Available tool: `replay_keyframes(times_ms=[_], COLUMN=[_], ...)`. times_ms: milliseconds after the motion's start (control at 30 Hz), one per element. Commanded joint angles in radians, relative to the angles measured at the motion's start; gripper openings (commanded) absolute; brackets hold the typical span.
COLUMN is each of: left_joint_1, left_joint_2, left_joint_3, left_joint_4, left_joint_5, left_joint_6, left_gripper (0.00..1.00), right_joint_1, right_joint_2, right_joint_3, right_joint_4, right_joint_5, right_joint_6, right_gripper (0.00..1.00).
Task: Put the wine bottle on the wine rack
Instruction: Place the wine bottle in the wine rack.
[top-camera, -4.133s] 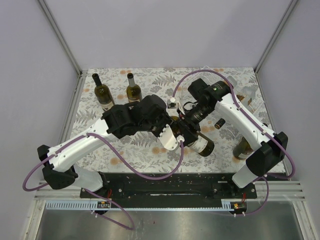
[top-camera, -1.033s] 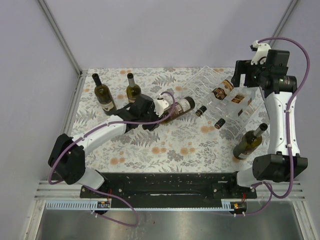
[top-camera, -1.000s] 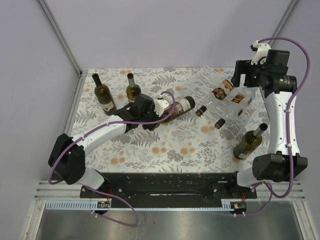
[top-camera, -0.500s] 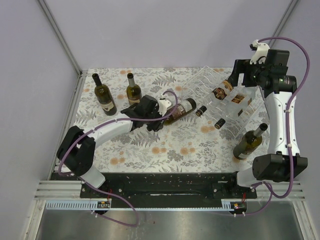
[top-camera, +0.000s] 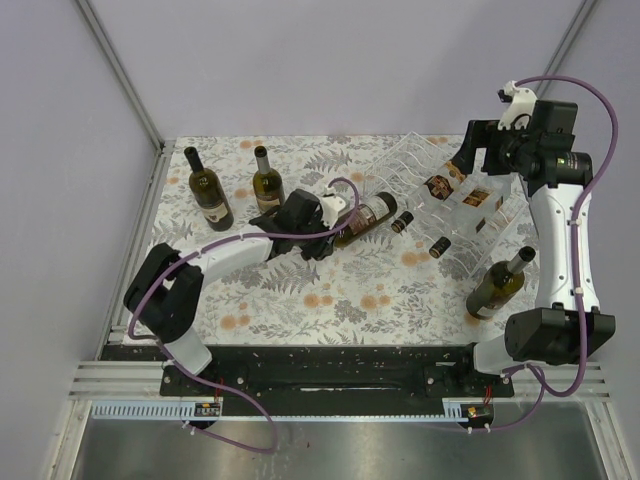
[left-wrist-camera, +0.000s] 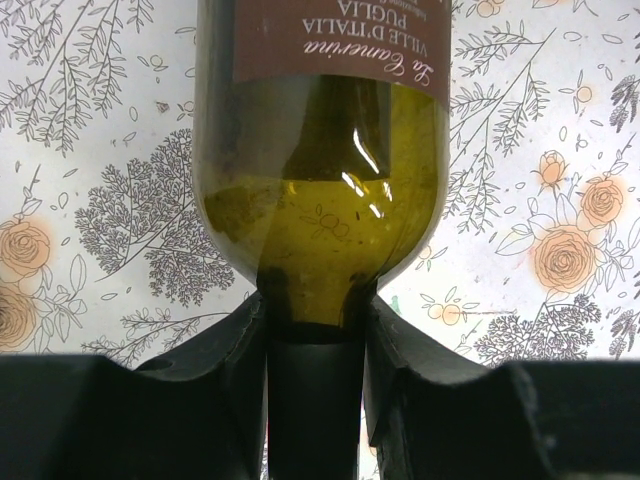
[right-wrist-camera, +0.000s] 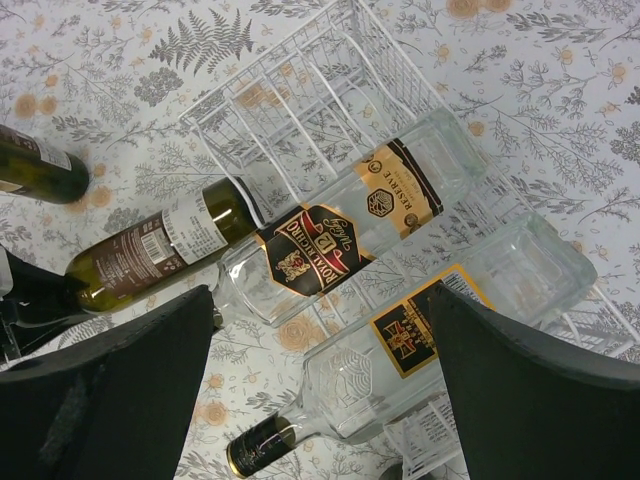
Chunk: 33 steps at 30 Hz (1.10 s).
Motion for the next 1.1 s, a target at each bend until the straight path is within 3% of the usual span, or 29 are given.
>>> replay_keyframes(times_ms=[0,1067], left_joint_1=[0.004,-0.021], left_joint_2=[-0.01,0.083], left_joint_3=[0.08,0.169], left_joint_4=[0.186,0.208], left_joint_5=[0.034,0.057], left_joint_6=[-0.02,-0.035], left_gripper=[0.0,0.0], right_joint_1=[0.002,0.0], right_joint_2=[-0.045,-0.079], right_joint_3=[-0.015,-0.104], right_joint_4=[0.041,0.069], right_joint_5=[-0.029,-0.049], right_joint_6=[0.013,-0.005], right_gripper=[0.96,0.97])
